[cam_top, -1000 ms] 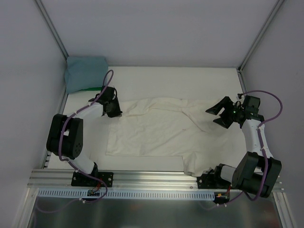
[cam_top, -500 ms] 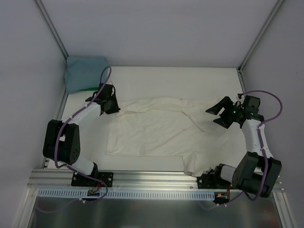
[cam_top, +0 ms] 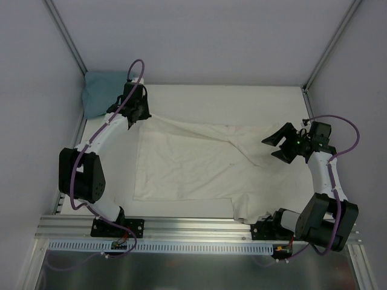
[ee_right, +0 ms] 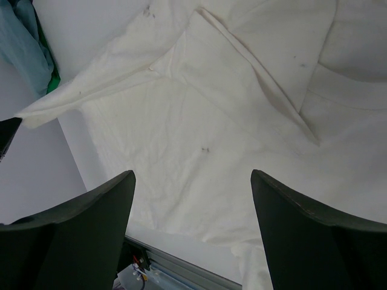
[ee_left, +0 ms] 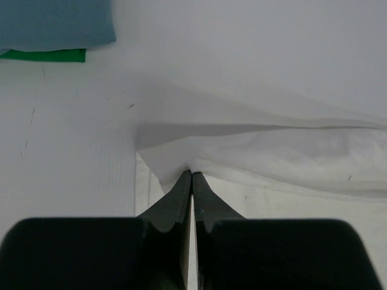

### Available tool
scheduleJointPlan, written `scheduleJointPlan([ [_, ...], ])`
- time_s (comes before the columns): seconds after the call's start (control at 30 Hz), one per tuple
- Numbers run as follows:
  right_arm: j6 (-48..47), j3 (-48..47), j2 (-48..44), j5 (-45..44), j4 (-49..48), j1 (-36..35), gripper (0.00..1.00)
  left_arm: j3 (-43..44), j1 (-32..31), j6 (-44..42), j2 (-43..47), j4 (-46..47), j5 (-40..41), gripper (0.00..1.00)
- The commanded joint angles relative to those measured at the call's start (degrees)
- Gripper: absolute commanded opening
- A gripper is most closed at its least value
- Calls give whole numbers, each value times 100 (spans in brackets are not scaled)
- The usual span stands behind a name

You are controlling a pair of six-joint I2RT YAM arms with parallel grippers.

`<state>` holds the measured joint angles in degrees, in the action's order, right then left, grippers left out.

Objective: Fold and stack the t-shirts
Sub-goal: Fold the flattened tshirt in 1/3 of the way

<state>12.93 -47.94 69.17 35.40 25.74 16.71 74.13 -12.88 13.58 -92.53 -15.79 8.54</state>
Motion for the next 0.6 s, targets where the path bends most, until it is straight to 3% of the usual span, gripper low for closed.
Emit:
scheduleJointPlan([
  [0.0,-80,-224,9,134,-25,60,82,-152,-91,-321,199,-118,333,0],
  [0.23,-80,-233,53,169,-34,60,82,-1504,-266,38,718,181,359,0],
  [0.57,-54,-224,44,222,-34,60,82,-2622,-830,786,1150,77,1343,0],
])
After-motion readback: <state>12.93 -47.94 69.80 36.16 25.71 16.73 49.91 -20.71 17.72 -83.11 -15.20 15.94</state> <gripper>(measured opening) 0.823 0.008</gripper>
